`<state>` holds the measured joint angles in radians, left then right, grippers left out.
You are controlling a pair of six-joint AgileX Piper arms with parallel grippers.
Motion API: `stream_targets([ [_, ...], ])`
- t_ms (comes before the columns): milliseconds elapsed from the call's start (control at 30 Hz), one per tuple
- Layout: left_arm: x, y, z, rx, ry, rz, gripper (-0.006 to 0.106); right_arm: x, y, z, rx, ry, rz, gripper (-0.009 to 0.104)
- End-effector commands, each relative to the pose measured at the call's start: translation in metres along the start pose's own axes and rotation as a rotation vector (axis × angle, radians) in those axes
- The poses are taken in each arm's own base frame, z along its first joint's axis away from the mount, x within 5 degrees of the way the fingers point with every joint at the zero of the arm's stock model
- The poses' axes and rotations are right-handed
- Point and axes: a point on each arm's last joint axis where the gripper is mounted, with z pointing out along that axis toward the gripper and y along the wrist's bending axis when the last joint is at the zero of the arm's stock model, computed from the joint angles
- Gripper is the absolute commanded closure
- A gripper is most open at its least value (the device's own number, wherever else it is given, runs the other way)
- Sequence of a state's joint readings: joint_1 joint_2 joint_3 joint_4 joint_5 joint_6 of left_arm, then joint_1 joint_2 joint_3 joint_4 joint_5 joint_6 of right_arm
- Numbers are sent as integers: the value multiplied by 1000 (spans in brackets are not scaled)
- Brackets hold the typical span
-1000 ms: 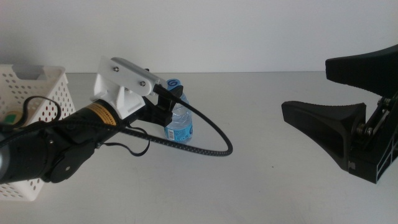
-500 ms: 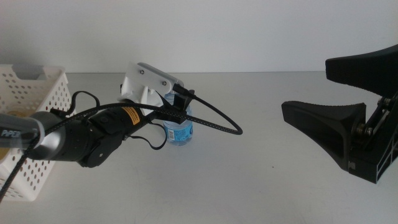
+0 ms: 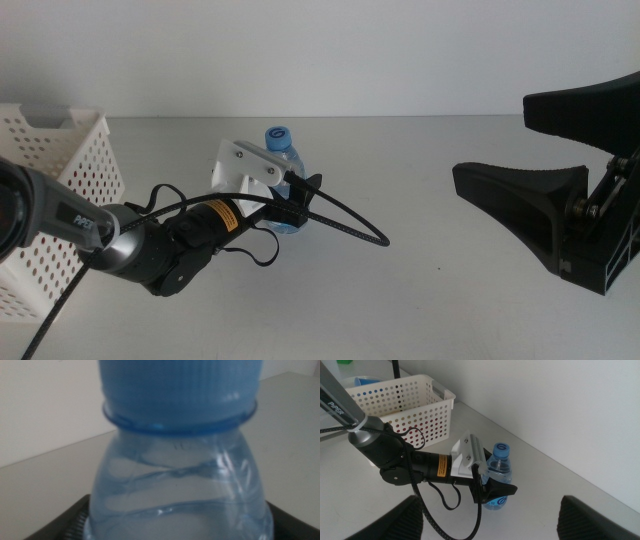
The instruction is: Use arms to grab the bottles and put them into the dustbin to the left of the table.
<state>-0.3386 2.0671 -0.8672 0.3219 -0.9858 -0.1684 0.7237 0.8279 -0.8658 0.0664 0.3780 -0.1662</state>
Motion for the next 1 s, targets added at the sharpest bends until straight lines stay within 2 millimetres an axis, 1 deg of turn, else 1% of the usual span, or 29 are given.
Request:
stream_targets([
  [0, -29, 0, 1, 8, -188, -11, 10, -17, -2, -6, 17, -110, -18, 8],
  [133, -19, 0, 3, 20, -185, -19, 10, -17, -2, -6, 17, -110, -18, 8],
  [233, -19, 0, 3, 20, -185, -19, 12, -17, -2, -6, 17, -110, -18, 8],
  [367, -19, 0, 3, 15, -185, -22, 30, -17, -2, -6, 17, -110, -18, 8],
  [567, -19, -2, 3, 40, -174, -8, 68, -17, -2, -6, 17, -110, -18, 8],
  [667, -20, -4, 1, 47, -66, -24, 88, -17, -2, -6, 17, -110, -18, 8],
  [733, -28, -5, -3, 50, 28, -17, 99, -17, -2, -6, 17, -110, -18, 8],
  [767, -33, -6, -6, 50, 72, -17, 102, -17, -2, -6, 17, -110, -18, 8],
  [833, -47, -7, -13, 44, 119, -39, 102, -17, -2, -6, 17, -110, -18, 8],
  [967, -86, -9, -31, 19, 176, -100, 102, -17, -2, -6, 17, -110, -18, 8],
])
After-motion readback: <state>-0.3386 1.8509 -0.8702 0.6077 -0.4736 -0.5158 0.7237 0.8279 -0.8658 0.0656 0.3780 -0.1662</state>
